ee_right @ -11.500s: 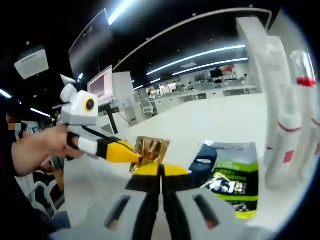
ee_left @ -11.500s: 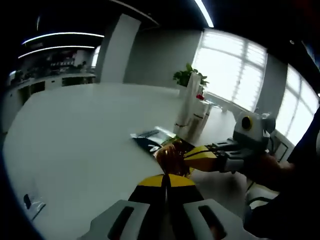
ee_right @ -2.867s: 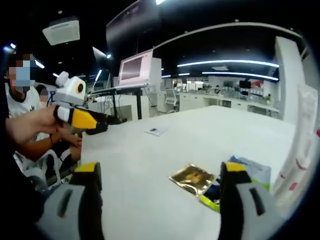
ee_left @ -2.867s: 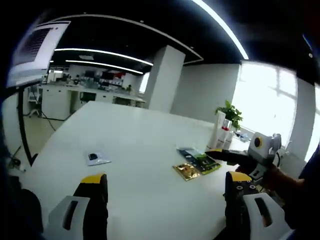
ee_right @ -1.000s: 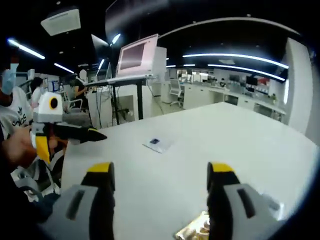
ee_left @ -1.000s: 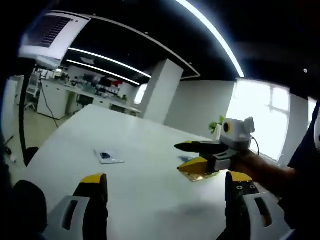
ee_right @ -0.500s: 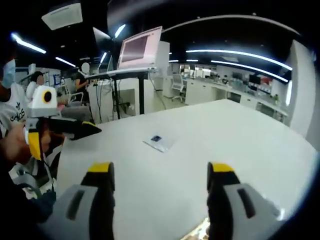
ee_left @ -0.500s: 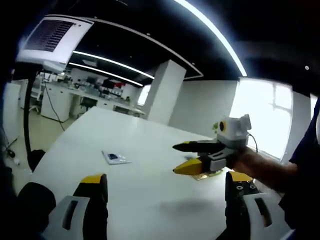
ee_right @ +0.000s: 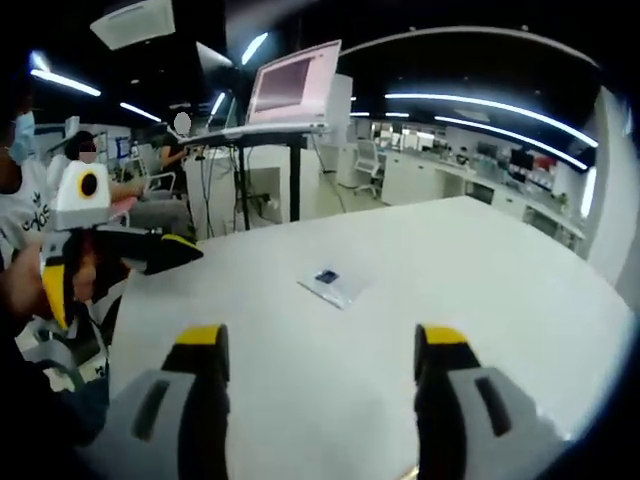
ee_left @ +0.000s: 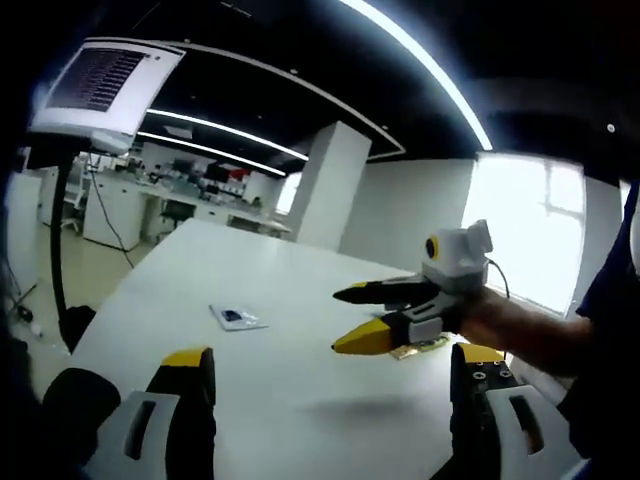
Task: Arrange the skincare products in the storage area until every visible bottle or jar stands upright without overlapping.
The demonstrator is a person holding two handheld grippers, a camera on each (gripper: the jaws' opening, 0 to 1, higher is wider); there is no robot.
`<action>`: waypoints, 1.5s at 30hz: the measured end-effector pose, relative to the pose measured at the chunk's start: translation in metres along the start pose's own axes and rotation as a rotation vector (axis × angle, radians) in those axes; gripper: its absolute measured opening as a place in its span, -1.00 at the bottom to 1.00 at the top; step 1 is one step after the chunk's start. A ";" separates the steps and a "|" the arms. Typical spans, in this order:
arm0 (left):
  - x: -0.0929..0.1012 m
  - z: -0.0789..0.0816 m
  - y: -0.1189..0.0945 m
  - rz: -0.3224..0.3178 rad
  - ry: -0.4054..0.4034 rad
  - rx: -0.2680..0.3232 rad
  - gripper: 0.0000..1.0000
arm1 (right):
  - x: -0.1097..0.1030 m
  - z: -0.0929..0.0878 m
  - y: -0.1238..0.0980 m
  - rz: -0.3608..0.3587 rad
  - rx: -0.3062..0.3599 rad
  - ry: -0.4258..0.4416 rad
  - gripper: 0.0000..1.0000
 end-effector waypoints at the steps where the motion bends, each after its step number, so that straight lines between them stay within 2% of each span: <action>1: 0.000 0.000 0.000 0.004 0.000 0.002 0.99 | 0.000 0.000 0.001 -0.001 -0.002 -0.001 0.52; 5: -0.002 0.000 -0.001 0.023 0.017 0.012 0.99 | 0.003 0.001 0.002 -0.008 -0.013 -0.002 0.48; 9: -0.011 0.004 -0.003 0.032 0.017 0.015 0.99 | 0.004 0.008 0.004 -0.012 0.005 -0.007 0.47; 13: -0.014 0.002 -0.004 0.046 0.018 0.000 0.99 | 0.003 0.012 0.009 -0.006 0.006 -0.019 0.46; 17: -0.012 0.002 -0.003 0.040 0.022 0.004 0.99 | 0.006 0.009 0.013 0.002 -0.022 -0.036 0.39; 21: -0.007 -0.003 0.000 0.030 0.021 -0.012 0.99 | 0.014 0.011 0.014 -0.003 -0.012 -0.028 0.34; 27: -0.009 -0.007 0.001 0.035 0.008 -0.020 0.99 | 0.020 0.013 0.019 0.015 -0.015 -0.037 -0.02; 30: -0.010 -0.009 0.002 0.034 -0.003 -0.022 0.99 | 0.025 0.010 0.024 0.019 -0.036 -0.058 -0.27; 33: -0.012 -0.012 0.003 0.047 -0.009 -0.051 0.99 | 0.025 0.013 0.030 0.043 -0.019 -0.057 -0.48; 35: -0.014 -0.009 0.002 0.055 0.011 -0.029 0.99 | 0.026 0.014 0.034 0.048 -0.020 -0.057 -0.52; 38: -0.016 -0.004 0.000 0.059 -0.010 -0.012 0.99 | 0.027 0.016 0.040 0.058 -0.024 -0.061 -0.52; 42: -0.013 -0.004 0.001 0.044 -0.041 -0.017 0.99 | 0.029 0.019 0.045 0.070 -0.023 -0.071 -0.54; 45: -0.011 -0.004 0.002 0.036 -0.033 -0.016 0.99 | 0.034 0.019 0.048 0.068 -0.020 -0.066 -0.59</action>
Point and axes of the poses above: the point that each gripper's makers call its tool centre point, and the gripper's own axes: y roughly forward along the fingers, x roughly to its right, z roughly out of its top, the point moved 2 cm from there along -y, roughly backward along the fingers, and after that the axes turned 7 degrees about z, right-handed, at the moved point
